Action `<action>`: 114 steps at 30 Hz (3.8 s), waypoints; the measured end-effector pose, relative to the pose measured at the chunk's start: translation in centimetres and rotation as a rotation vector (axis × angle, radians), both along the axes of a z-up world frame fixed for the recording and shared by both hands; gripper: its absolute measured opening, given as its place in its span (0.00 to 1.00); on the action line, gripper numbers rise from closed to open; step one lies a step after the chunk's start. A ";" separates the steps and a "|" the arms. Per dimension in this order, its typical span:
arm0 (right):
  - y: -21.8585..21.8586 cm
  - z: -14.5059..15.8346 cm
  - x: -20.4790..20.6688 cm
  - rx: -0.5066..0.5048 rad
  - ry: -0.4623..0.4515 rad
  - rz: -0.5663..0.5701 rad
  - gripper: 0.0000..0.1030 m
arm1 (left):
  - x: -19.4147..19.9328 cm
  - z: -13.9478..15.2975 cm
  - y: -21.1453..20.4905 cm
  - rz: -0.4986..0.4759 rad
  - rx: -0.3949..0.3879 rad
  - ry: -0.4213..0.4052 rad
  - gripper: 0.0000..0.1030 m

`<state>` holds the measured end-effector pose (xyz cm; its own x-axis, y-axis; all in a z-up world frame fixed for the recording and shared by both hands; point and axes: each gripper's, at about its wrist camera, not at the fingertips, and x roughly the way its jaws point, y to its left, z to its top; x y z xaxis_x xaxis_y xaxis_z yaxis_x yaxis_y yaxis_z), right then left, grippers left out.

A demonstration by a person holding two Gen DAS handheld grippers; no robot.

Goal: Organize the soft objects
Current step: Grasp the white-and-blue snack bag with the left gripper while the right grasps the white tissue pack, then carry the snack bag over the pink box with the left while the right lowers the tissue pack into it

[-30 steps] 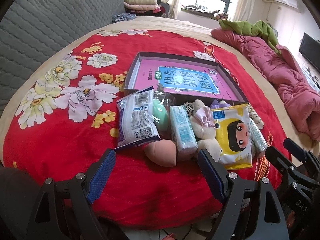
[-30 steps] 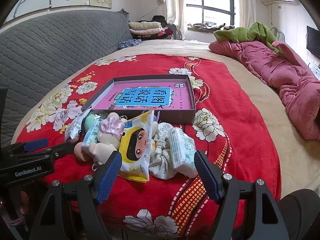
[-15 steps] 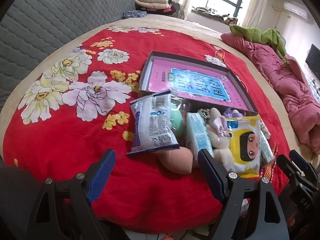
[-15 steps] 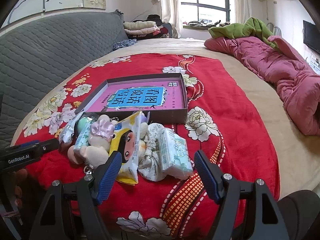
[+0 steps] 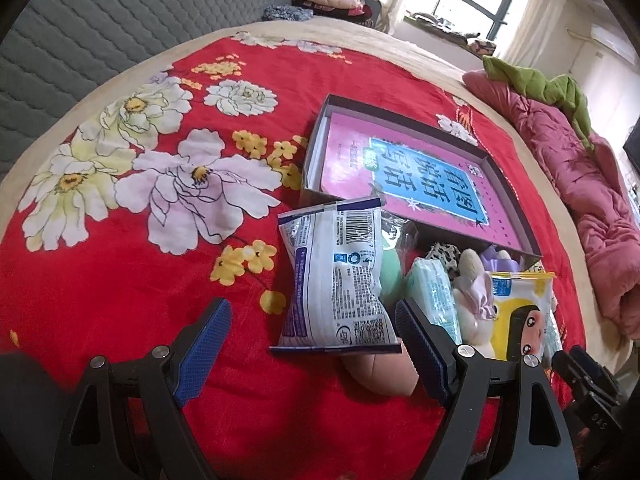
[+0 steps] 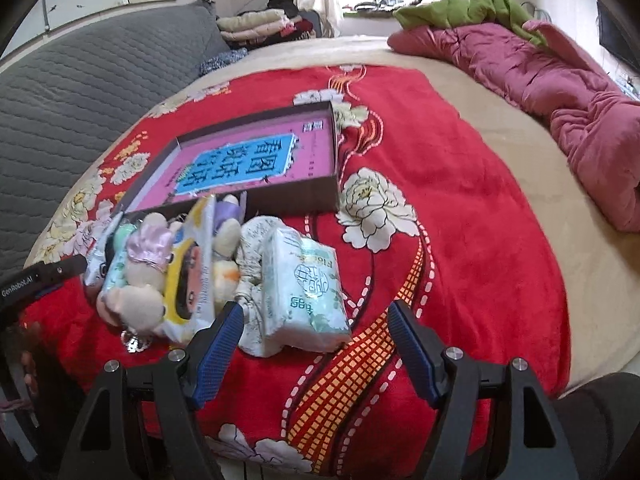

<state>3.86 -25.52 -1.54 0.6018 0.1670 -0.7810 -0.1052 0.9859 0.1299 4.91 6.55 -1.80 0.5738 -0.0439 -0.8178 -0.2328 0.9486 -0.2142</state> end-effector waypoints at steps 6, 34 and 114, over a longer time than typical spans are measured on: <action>0.9 -1.0 1.5 -0.045 0.008 0.024 0.64 | 1.1 -0.9 0.1 -0.003 -0.001 0.030 0.82; -0.1 -1.0 3.8 0.037 -0.031 0.084 0.30 | 4.4 -2.8 2.7 -0.009 -0.114 0.063 0.47; 3.6 -1.3 15.3 -0.063 -0.080 0.130 0.48 | 14.1 -2.2 -1.5 -0.221 -0.038 -0.010 0.46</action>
<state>19.15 -21.94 -2.84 0.6393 0.1997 -0.7426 -0.2396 0.9694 0.0545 18.98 5.06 -3.97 0.5545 -0.2003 -0.8077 -0.0177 0.9675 -0.2521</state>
